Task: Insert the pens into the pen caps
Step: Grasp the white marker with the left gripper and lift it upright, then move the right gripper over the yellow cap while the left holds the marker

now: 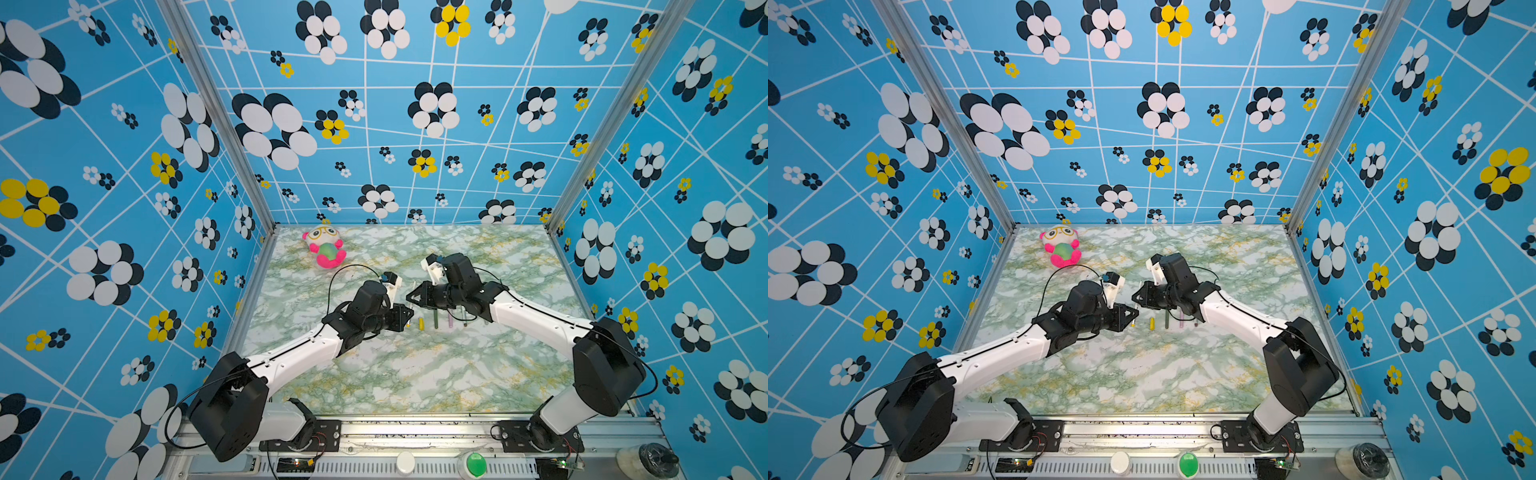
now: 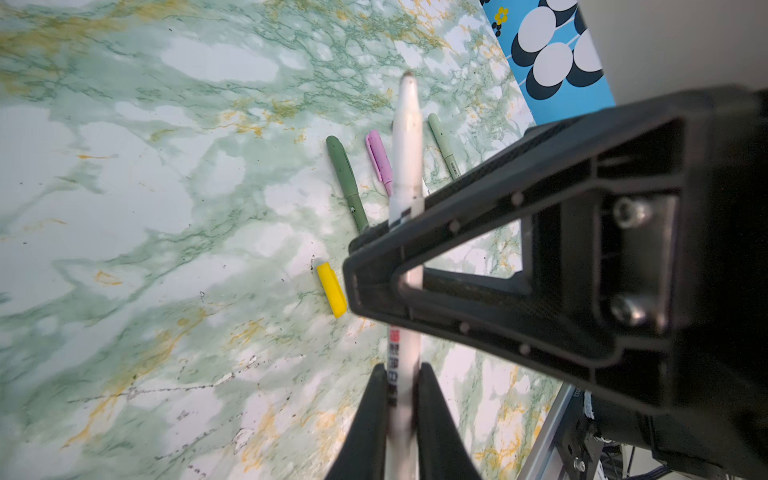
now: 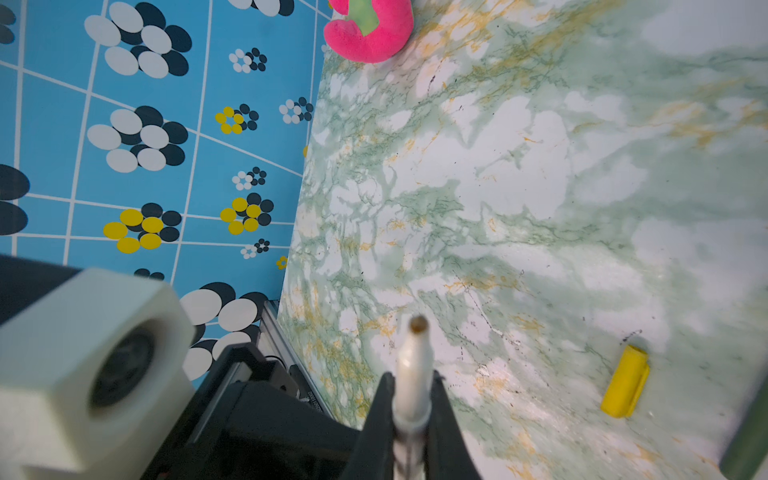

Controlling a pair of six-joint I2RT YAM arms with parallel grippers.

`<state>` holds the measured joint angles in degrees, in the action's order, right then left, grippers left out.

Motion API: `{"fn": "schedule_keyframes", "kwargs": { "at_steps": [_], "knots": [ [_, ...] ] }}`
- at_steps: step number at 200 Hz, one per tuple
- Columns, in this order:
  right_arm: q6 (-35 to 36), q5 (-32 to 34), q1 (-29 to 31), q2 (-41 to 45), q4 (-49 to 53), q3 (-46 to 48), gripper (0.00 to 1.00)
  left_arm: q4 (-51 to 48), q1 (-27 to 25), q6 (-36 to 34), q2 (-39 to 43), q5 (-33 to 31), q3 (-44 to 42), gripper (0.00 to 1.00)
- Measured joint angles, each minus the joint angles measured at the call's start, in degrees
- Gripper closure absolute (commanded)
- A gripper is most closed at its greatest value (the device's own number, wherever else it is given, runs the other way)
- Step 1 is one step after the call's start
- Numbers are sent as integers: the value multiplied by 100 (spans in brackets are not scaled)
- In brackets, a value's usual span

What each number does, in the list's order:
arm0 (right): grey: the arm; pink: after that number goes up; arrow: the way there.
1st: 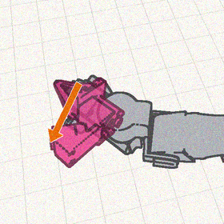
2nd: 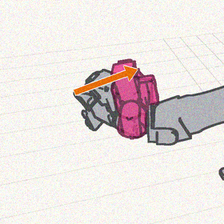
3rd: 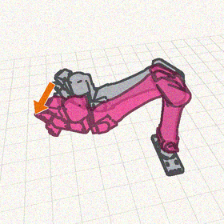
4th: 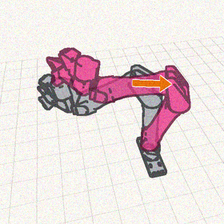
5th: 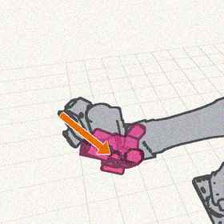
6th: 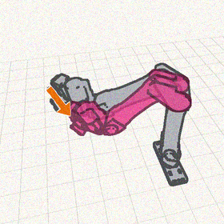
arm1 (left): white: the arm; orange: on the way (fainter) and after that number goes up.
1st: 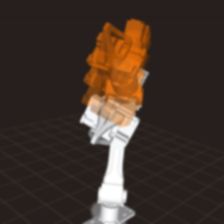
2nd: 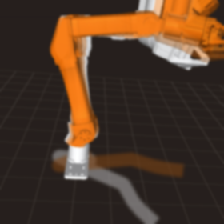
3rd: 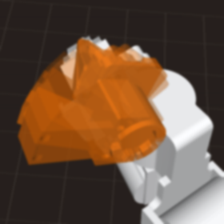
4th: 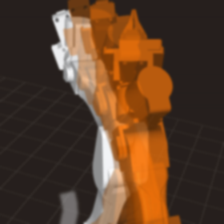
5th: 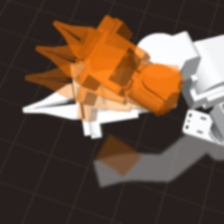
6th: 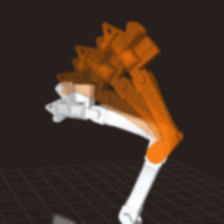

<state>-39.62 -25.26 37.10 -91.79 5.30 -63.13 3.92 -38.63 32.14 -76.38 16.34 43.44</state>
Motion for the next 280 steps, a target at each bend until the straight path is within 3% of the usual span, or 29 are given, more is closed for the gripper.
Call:
{"fn": "schedule_keyframes", "kwargs": {
  "at_steps": [23, 95, 201, 280],
  "knots": [
    [28, -2, 2, -15, 11, -24, 85, -2, 0, 0, 0, -2, 0, 100],
    [286, 48, 76, -35, 337, -232, 56, -116, 81, 11, 0, -293, 0, 100],
    [1670, 1971, 76, 254, 2815, -636, 50, -739, 411, 92, 925, -1036, -560, 100],
    [2643, 3560, 511, -1067, 3842, -1683, 50, -678, 540, 345, 1421, -1390, -1134, 100]
  ]
}}
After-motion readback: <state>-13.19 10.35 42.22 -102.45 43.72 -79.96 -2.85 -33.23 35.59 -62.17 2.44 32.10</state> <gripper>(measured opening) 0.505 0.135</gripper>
